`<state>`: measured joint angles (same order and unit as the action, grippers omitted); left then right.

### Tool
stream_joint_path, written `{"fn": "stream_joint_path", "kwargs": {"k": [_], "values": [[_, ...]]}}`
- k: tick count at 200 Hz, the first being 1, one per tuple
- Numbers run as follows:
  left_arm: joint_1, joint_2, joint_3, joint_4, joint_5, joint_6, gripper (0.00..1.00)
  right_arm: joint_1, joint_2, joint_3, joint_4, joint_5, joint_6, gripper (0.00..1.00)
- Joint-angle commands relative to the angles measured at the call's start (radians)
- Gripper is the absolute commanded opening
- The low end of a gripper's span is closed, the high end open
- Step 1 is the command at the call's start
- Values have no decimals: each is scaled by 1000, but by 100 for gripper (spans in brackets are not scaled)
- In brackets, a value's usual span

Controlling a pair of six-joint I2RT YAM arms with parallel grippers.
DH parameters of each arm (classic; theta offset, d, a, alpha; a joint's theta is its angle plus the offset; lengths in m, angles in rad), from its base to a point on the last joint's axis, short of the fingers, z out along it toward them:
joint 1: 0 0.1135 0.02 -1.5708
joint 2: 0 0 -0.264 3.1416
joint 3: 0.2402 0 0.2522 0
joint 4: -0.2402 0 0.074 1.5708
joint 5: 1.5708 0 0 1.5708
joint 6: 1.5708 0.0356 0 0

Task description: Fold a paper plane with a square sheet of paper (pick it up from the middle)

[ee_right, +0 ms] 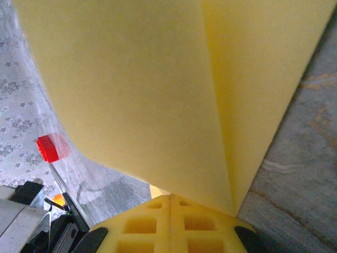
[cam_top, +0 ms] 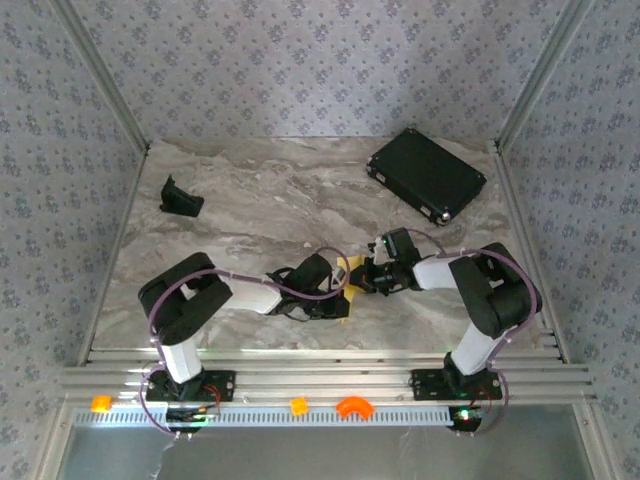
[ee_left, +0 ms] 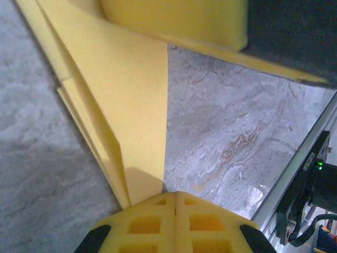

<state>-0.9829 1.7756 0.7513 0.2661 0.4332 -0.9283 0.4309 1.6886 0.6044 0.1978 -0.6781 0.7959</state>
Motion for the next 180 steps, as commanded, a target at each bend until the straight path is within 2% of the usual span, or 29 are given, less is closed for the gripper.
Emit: {"fn": "stream_joint_path", "kwargs": {"k": [1, 91, 118, 139, 180], "values": [[-31, -20, -34, -92, 22, 1, 0, -2, 71, -34, -148, 129, 4, 0], [-77, -127, -76, -266, -58, 82, 0, 0, 66, -41, -141, 127, 12, 0], [-76, -221, -86, -225, -94, 75, 0, 2, 44, -64, -97, 122, 59, 0], [-41, -264, -75, -168, -97, 50, 0, 10, 20, -74, -72, 121, 100, 0], [33, -167, 33, -59, -13, 7, 0, 41, -22, -78, -74, 135, 166, 0]]}}
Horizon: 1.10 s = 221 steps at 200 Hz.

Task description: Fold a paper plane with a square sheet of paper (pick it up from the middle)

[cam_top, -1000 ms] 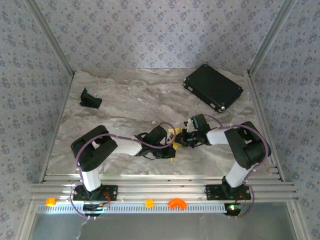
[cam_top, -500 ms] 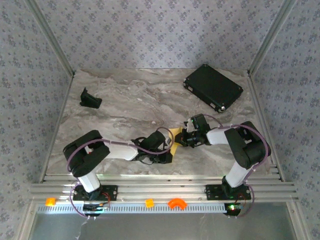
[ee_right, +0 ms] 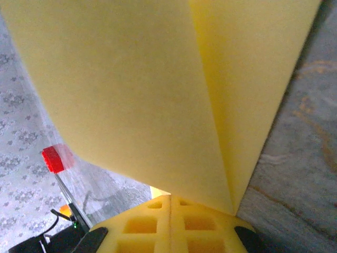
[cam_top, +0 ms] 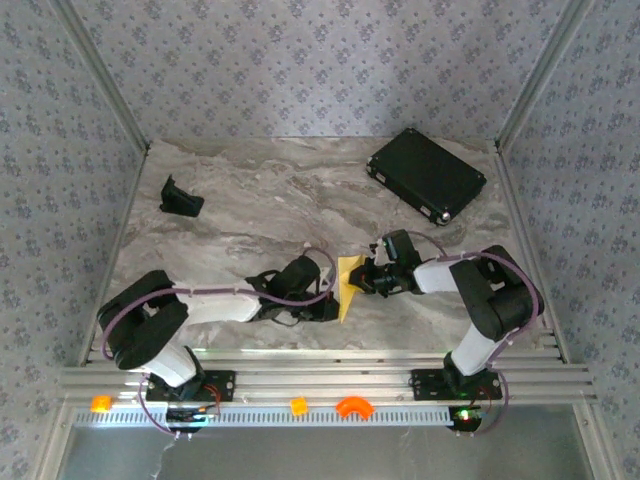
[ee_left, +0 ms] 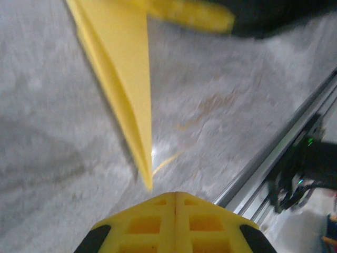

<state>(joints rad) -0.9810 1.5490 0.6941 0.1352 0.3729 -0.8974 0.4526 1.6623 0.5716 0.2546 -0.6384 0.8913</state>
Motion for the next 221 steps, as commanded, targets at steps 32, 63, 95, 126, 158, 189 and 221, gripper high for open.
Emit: {"fn": "stream_joint_path", "kwargs": {"k": [32, 63, 95, 126, 158, 189, 221], "values": [[60, 168, 146, 78, 29, -49, 0, 36, -19, -53, -133, 121, 108, 0], [76, 231, 174, 114, 32, -57, 0, 41, -24, -58, -125, 120, 116, 0], [81, 277, 209, 82, 18, -33, 0, 43, -16, -56, -115, 106, 118, 0], [87, 300, 201, 31, -25, -32, 0, 44, -18, -56, -115, 100, 113, 0], [85, 311, 137, 15, -36, -37, 0, 44, -35, -42, -135, 94, 98, 0], [82, 315, 83, -28, -48, -10, 0, 32, -74, -7, -193, 92, 55, 1], [81, 298, 45, -88, -35, 59, 0, 0, -196, 11, -269, 131, -23, 4]]}}
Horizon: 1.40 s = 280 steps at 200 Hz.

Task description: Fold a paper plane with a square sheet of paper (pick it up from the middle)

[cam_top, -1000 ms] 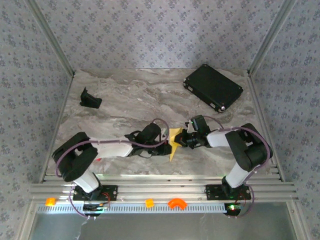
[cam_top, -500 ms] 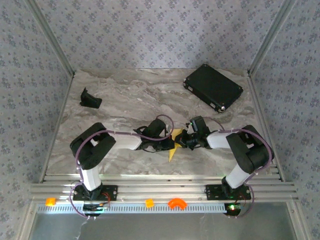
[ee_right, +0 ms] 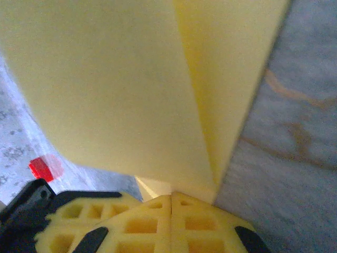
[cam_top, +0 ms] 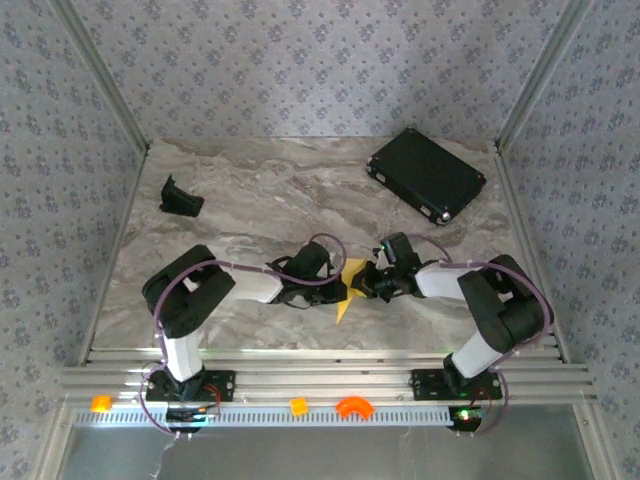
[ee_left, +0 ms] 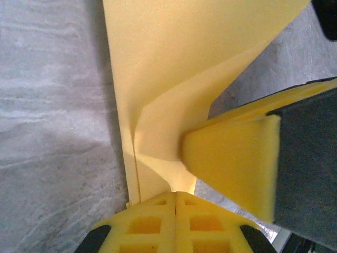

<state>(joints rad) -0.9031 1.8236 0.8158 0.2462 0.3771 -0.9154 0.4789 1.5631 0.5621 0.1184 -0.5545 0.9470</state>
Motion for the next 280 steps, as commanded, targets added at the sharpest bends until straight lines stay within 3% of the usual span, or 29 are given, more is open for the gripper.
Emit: {"fn": "stream_joint_path", "kwargs": {"k": [1, 44, 112, 151, 217, 280], "values": [[3, 23, -77, -200, -36, 78, 0, -28, -101, 20, -135, 49, -81, 4], [4, -21, -93, -288, -23, 193, 0, -55, -187, -18, -87, 6, -129, 4], [4, -9, -80, -300, -14, 204, 0, 67, -40, 30, -32, -11, -180, 1], [4, 4, -81, -310, -17, 213, 0, 14, 38, 36, -23, 13, -183, 1], [4, 30, -93, -321, -23, 221, 0, -108, 27, 15, -4, -27, -167, 1], [3, 13, -81, -311, -22, 202, 0, -58, -128, 14, -26, -44, -190, 3]]}}
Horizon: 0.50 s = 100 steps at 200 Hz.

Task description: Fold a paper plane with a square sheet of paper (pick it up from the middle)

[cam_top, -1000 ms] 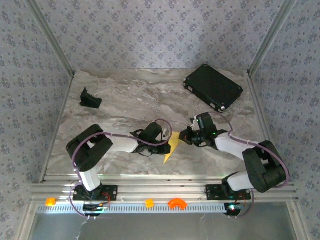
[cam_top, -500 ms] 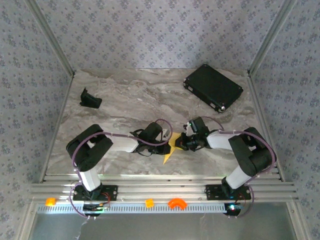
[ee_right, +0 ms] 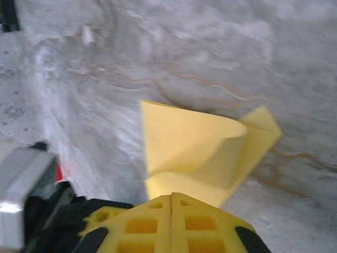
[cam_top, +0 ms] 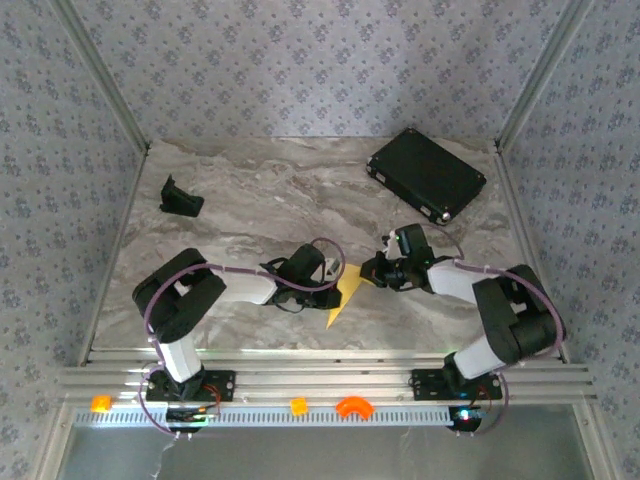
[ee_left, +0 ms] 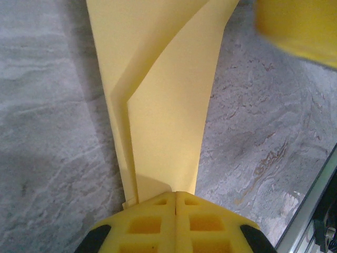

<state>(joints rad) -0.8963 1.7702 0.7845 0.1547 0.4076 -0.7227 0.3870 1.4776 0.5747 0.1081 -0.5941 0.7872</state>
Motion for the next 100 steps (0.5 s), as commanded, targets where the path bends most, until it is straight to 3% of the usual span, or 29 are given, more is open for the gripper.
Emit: {"fn": "stream_joint_path", "kwargs": {"k": [1, 50, 100], "values": [[-3, 67, -50, -219, -53, 10, 0, 36, -42, 1, -14, -4, -31, 3], [-3, 81, -40, -210, -38, 4, 0, 95, 98, 33, 24, 7, -35, 3], [-3, 90, -37, -224, -31, 17, 0, -21, 186, 40, 9, 2, -65, 3]]}}
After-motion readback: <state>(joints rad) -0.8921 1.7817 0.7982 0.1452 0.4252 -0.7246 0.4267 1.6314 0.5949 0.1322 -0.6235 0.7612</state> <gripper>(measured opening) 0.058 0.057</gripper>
